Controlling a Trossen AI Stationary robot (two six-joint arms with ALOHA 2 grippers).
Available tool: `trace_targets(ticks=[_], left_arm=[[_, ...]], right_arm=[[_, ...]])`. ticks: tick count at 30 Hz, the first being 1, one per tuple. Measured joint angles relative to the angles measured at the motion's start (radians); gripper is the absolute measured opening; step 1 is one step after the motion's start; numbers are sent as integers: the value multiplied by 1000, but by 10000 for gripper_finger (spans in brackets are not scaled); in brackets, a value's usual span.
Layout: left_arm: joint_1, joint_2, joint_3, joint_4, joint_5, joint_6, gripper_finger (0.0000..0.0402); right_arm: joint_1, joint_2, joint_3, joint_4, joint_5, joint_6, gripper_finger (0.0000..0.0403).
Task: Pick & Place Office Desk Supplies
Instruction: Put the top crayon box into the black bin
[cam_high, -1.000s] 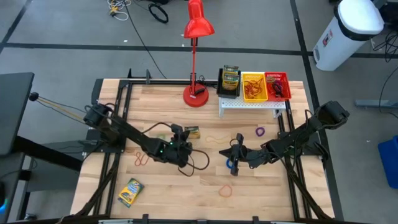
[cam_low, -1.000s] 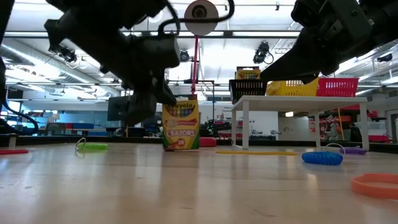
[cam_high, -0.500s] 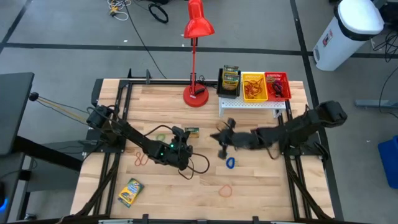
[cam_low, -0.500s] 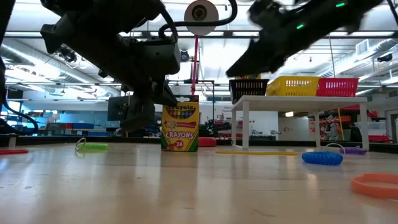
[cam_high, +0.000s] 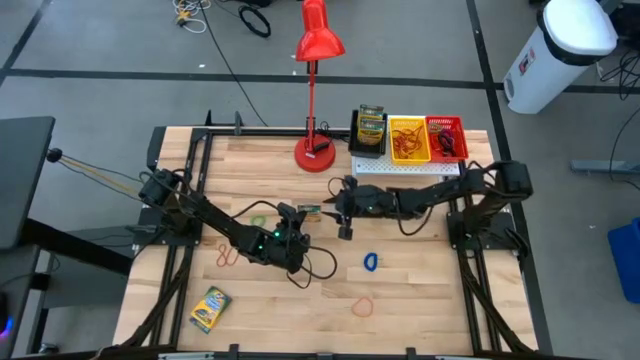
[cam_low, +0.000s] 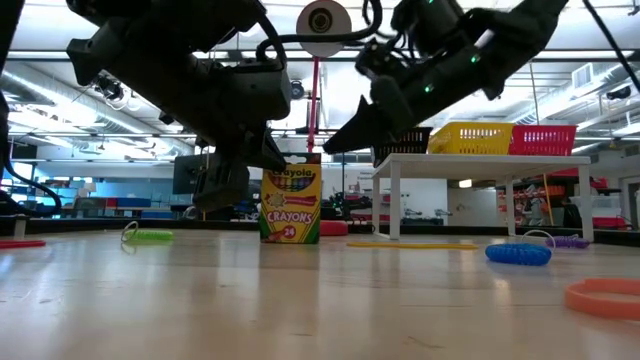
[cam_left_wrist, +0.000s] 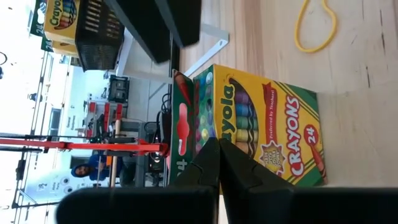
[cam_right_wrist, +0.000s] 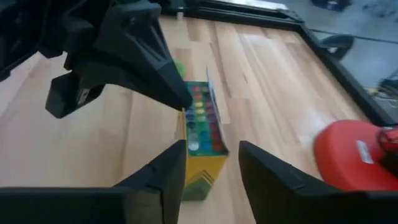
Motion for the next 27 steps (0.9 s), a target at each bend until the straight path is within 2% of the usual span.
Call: trace_targets(ticks=[4, 7, 11, 15, 17, 20, 23, 27], left_arm=[[0, 0, 0, 0, 1, 0, 3], [0, 0, 0, 0, 1, -1, 3], [0, 0, 0, -1, 2, -1, 3], [0, 0, 0, -1, 3, 9, 3], [0, 0, 0, -1, 3, 10, 3], [0, 0, 0, 0, 3, 10, 3], [3, 0, 0, 4, 4, 14, 3], [12, 0, 0, 17, 7, 24, 3]], right_arm=[[-27, 41, 0, 50, -82, 0, 163], [-17, 68, 0, 74, -66, 1, 172], [-10, 80, 0, 80, -9, 8, 219], [-12, 80, 0, 106, -15, 23, 273], [-12, 80, 0, 114, -17, 24, 286], [-19, 97, 2, 129, -39, 23, 288], [-27, 141, 20, 147, -79, 24, 278], [-24, 216, 72, 141, -83, 7, 259]])
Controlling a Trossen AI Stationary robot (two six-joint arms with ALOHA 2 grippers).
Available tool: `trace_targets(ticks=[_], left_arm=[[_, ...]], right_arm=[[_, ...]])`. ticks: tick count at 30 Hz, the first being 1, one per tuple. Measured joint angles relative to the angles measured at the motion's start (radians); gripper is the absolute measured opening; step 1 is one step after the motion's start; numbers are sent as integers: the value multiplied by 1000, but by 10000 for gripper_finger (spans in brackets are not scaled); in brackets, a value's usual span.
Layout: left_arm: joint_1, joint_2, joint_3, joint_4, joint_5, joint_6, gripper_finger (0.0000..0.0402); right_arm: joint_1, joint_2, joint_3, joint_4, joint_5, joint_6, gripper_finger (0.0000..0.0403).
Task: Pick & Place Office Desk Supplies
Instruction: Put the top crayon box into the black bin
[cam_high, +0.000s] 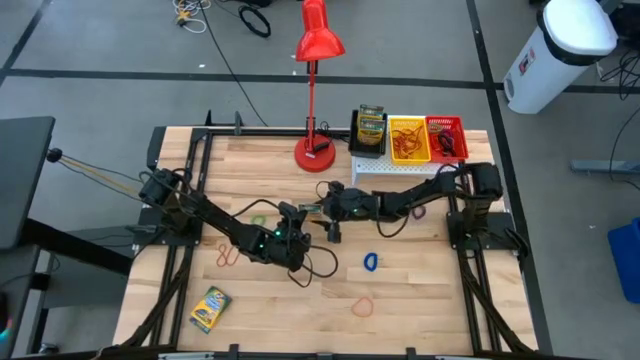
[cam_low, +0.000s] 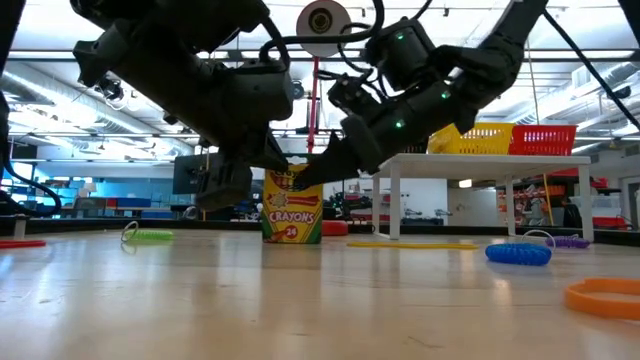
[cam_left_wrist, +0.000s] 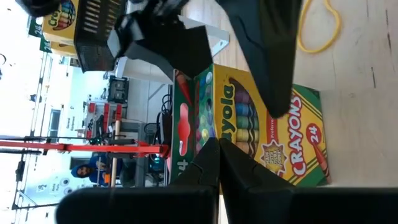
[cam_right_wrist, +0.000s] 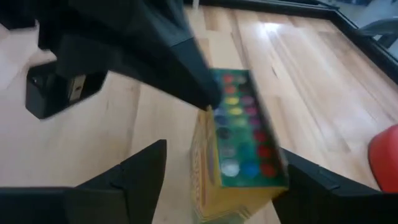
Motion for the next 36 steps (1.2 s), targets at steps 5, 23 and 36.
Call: trace_targets(ticks=[5, 23, 36], left_arm=[[0, 0, 0, 14, 5, 8, 3], [-39, -17, 0, 7, 109, -43, 146], [-143, -261, -29, -255, 191, -329, 256]], right_arm=[[-2, 8, 24, 7, 3, -15, 220], [0, 8, 22, 0, -9, -36, 120], [0, 8, 21, -5, -14, -41, 114]])
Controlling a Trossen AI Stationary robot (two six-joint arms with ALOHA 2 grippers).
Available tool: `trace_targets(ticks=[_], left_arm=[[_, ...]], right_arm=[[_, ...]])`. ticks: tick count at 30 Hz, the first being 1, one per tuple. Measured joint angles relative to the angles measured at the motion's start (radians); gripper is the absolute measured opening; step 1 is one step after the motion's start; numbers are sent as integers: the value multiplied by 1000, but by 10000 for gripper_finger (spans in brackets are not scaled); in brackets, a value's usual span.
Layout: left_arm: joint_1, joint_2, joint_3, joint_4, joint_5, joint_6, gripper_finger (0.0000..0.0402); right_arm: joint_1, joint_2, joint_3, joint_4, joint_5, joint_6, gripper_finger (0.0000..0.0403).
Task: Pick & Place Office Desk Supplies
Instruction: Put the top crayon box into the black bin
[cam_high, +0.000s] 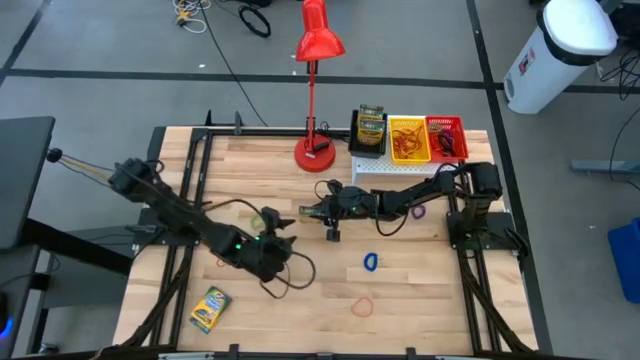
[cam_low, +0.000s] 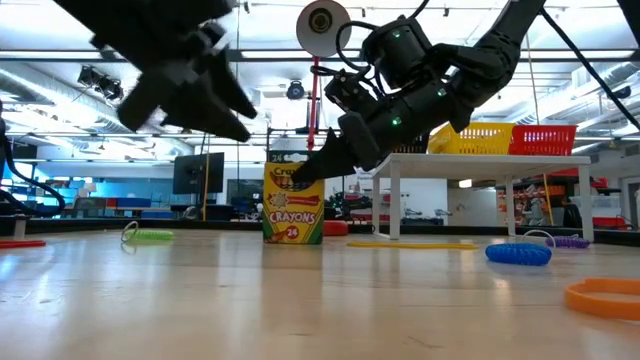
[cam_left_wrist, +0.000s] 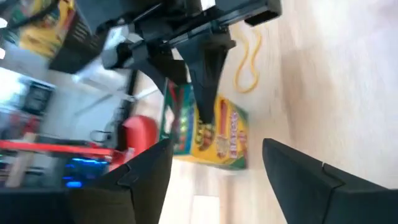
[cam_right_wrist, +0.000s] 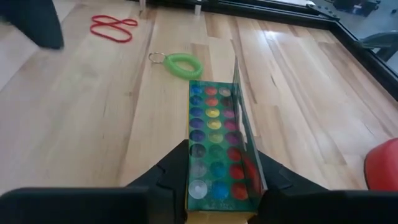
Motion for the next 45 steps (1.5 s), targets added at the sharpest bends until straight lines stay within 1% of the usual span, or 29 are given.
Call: trace_targets(ticks=[3, 6, 10, 14, 17, 20, 23, 25, 28, 31, 34, 36, 39, 45], left_arm=[[2, -76, -76, 12, 53, -68, 241], [7, -147, -177, 97, 85, -104, 223], [11, -208, -306, 277, 120, -98, 205], [13, -230, -389, 430, 157, -79, 197], [19, -227, -414, 504, 170, -40, 196], [31, -227, -417, 546, 197, -14, 195], [49, -227, -417, 590, 223, 8, 195], [62, -227, -417, 609, 244, 20, 195], [82, -227, -417, 620, 284, 23, 195], [98, -227, -417, 619, 285, 11, 195], [105, -227, -417, 619, 287, 0, 195], [105, -227, -417, 619, 298, 0, 195], [106, -227, -417, 620, 310, 5, 195], [109, -226, -417, 622, 312, -4, 195]], right_arm=[[11, -26, -3, -28, 6, -15, 118], [34, -97, -4, -77, 11, -33, 114], [62, -260, -3, -194, 43, -69, 111], [61, -468, -3, -362, 119, -102, 112], [24, -618, -2, -469, 173, -143, 114], [-53, -739, -2, -538, 175, -172, 114], [-167, -814, -1, -587, 143, -199, 114], [-253, -830, -1, -609, 89, -224, 114], [-368, -833, -2, -636, -20, -255, 114], [-466, -821, -2, -646, -133, -271, 115], [-541, -808, -2, -676, -193, -285, 115], [-577, -803, -2, -696, -228, -302, 115], [-611, -784, -2, -713, -249, -323, 115], [-616, -717, -2, -697, -260, -358, 115]])
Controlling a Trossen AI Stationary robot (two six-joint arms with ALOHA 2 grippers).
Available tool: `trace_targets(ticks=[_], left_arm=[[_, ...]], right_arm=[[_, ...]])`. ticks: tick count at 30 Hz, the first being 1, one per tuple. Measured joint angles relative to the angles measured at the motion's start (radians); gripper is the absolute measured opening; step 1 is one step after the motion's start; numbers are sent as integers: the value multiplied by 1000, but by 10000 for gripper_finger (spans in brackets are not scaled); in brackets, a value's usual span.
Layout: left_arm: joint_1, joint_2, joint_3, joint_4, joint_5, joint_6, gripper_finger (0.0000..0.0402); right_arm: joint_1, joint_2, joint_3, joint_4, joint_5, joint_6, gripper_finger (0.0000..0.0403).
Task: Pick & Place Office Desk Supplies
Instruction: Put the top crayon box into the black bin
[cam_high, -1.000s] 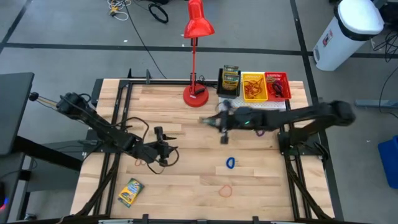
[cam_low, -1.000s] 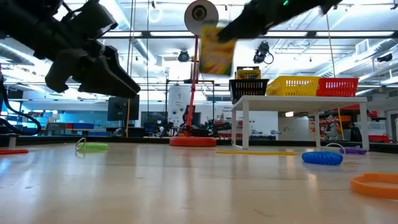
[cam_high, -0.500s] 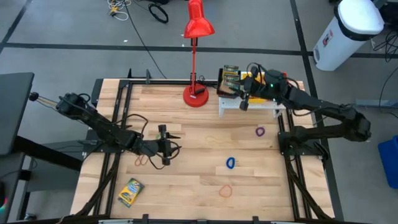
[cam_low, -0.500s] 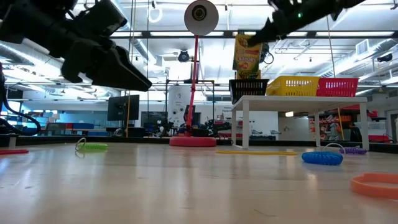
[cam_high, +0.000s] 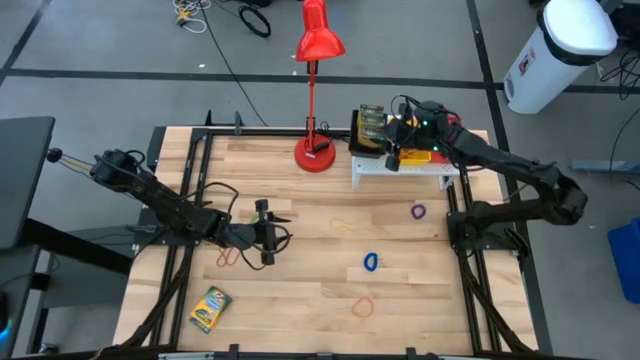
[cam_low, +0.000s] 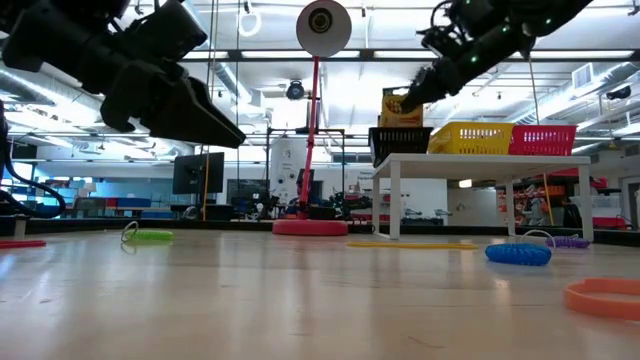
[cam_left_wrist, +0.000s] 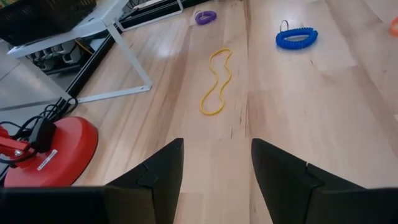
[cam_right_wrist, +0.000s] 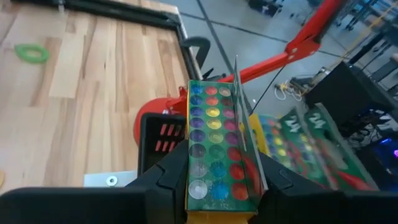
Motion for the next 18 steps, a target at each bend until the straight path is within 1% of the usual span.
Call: trace_targets(ticks=[5, 7, 14, 18], left_arm=[[1, 0, 0, 0, 7, -16, 195], [1, 0, 0, 0, 21, -16, 195], [1, 0, 0, 0, 22, -26, 195], [1, 0, 0, 0, 22, -26, 195]], right_arm=[[0, 40, 0, 6, 9, -3, 115], [0, 44, 0, 4, 17, -3, 115], [0, 49, 0, 3, 35, -19, 116], [1, 49, 0, 0, 63, -28, 132]])
